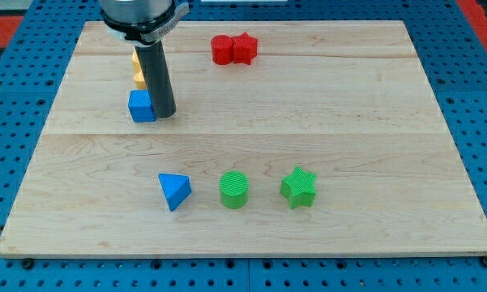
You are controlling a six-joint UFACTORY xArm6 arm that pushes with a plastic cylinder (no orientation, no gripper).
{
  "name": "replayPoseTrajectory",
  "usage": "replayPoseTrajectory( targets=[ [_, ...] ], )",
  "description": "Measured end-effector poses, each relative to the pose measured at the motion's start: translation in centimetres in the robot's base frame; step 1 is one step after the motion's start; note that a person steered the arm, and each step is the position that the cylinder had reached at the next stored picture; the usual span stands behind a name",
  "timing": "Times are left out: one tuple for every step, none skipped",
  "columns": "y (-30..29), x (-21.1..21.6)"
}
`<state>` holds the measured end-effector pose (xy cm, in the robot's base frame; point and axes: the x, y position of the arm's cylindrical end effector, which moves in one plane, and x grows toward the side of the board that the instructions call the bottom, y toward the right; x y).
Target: Move yellow heart to the top of blue cube
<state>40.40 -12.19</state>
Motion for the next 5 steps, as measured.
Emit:
replayPoseTrajectory(
  targets=[
    [-3.9, -0.1],
    [-1.2, -0.1],
    [7.0, -0.8],
    [11.1, -2.0],
    [11.1, -2.2]
  ],
)
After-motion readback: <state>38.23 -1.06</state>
